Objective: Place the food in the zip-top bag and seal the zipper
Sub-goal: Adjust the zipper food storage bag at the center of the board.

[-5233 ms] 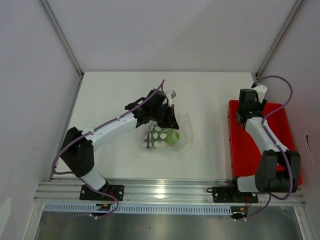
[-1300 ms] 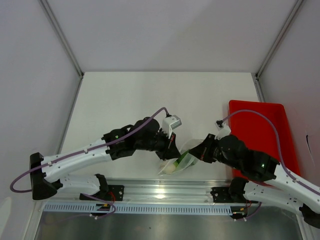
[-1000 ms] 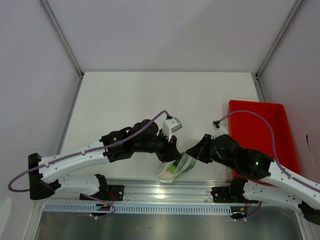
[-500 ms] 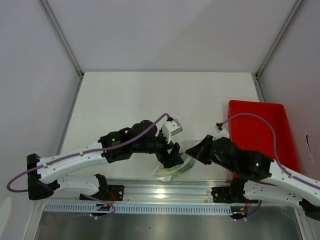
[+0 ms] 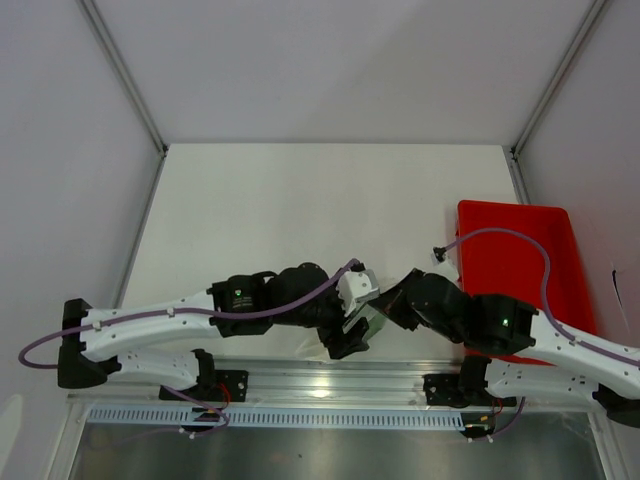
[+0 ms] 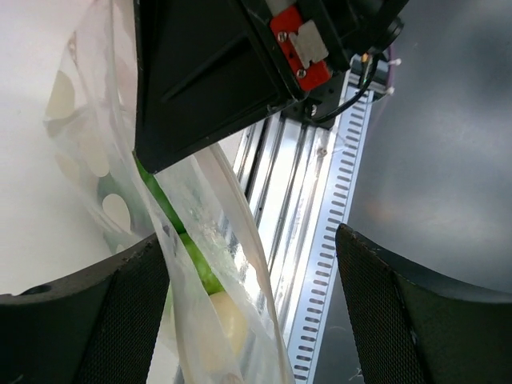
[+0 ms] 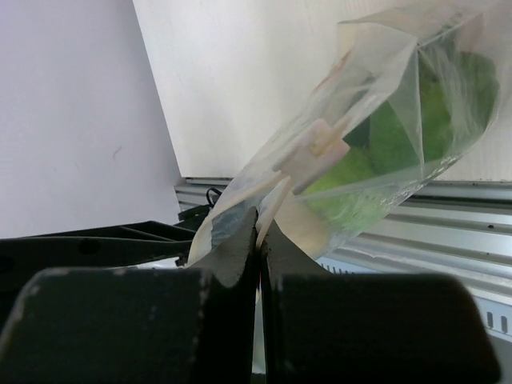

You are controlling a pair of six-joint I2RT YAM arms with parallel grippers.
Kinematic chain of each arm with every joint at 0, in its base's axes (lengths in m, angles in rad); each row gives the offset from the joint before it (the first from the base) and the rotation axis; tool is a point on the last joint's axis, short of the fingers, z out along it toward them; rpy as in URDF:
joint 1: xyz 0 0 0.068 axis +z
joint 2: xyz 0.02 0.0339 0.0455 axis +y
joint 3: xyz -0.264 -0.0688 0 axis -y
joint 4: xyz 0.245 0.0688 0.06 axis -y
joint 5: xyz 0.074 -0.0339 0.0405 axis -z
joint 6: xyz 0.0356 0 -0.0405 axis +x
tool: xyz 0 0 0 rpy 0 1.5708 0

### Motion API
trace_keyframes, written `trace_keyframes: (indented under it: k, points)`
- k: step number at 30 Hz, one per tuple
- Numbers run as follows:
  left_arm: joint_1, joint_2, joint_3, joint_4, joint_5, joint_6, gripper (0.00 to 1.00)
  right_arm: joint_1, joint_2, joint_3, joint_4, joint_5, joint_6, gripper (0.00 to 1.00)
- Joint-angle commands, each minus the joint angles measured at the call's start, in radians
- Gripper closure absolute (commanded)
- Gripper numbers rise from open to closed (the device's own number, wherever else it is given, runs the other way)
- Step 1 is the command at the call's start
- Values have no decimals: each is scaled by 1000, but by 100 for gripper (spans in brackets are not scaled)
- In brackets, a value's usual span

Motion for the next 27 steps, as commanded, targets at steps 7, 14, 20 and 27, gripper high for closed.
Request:
trace_keyframes:
  k: [7, 14, 20, 27]
  points:
    - [-36, 76, 63, -41, -237, -8, 26, 24, -9, 33, -25, 73, 94, 100]
    - [-36, 102, 66, -52, -280, -25, 64, 27, -44, -4, -2, 71, 64, 83]
    - [-16, 87, 52, -50, -291, -26, 99, 25, -79, 15, -2, 70, -80, 42]
    - [85, 19, 34, -56, -182, -45, 99, 19, -67, 134, -139, 85, -303, 1]
